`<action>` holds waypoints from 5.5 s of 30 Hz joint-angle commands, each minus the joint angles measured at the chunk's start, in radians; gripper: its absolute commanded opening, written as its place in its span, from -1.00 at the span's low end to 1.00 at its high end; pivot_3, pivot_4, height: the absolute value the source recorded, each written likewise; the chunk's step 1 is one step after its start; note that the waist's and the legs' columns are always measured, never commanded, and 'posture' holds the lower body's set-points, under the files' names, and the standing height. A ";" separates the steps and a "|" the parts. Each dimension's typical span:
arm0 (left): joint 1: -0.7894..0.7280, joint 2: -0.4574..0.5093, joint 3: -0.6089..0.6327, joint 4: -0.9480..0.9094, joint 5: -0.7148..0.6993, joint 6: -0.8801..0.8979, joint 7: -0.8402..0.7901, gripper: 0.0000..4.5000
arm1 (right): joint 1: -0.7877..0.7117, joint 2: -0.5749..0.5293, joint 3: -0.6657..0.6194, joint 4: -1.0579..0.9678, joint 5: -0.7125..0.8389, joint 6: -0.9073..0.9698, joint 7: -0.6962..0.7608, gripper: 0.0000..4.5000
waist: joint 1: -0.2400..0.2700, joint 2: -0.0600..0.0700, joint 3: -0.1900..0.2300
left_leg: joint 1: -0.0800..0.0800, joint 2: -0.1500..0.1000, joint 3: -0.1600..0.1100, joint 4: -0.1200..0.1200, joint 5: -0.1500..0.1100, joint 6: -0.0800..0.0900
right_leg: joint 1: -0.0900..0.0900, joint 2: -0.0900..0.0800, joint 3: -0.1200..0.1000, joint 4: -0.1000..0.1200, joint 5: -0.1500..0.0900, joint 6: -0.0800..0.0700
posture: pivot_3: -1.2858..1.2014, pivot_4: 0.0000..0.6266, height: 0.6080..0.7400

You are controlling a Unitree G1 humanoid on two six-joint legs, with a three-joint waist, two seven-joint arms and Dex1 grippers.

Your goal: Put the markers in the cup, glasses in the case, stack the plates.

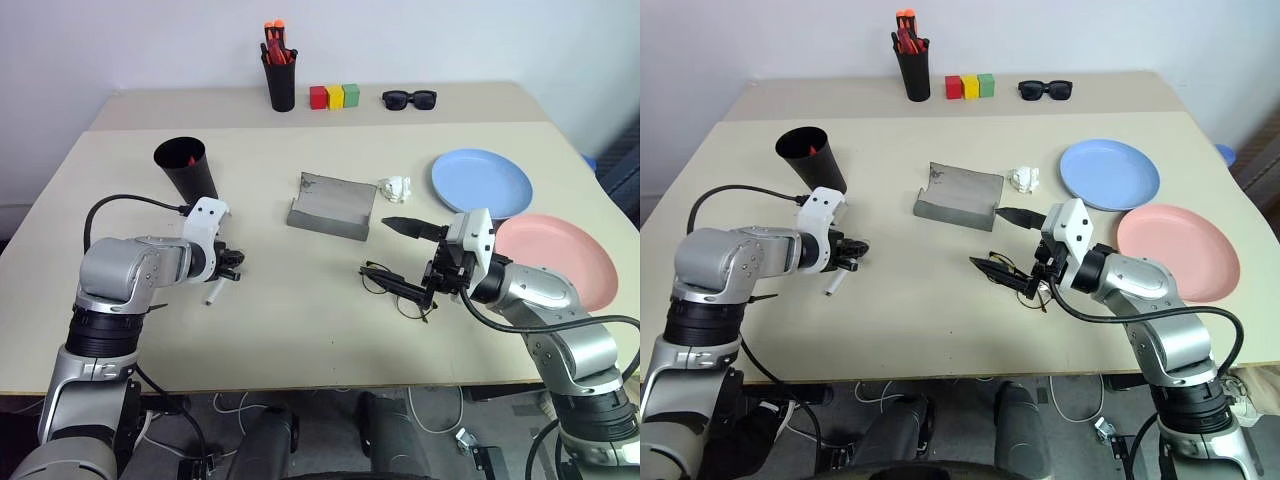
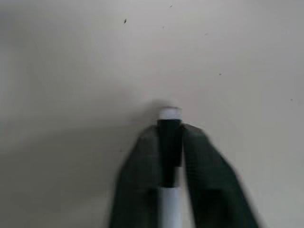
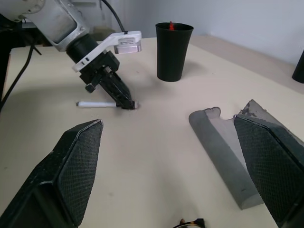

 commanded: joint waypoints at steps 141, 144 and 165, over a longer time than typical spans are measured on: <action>-0.416 -0.151 -0.152 0.996 0.522 -1.272 -1.217 -0.99 | 0.140 -0.018 -0.095 -0.085 -0.086 -0.093 -0.124 1.00 | -0.003 -0.001 0.000 | -0.001 -0.001 0.001 0.003 -0.001 0.002 | 0.002 0.000 -0.001 -0.001 0.002 0.002 | 0.03 -0.52 1.00; -0.311 -0.103 -0.170 0.770 0.482 -1.118 -1.239 -0.99 | 0.123 -0.012 -0.081 -0.068 -0.091 -0.101 -0.118 1.00 | -0.004 -0.001 0.000 | -0.001 0.000 0.000 0.003 -0.001 0.002 | 0.002 0.000 -0.001 -0.001 0.002 0.002 | 0.03 -0.52 1.00; -0.229 -0.095 -0.168 0.516 0.337 -1.062 -1.120 0.98 | 0.123 -0.057 -0.055 -0.071 -0.165 -0.065 -0.111 1.00 | 0.000 -0.001 0.000 | -0.001 0.000 0.000 0.003 -0.001 0.002 | 0.002 0.000 -0.001 -0.001 0.002 0.002 | 0.03 -0.52 1.00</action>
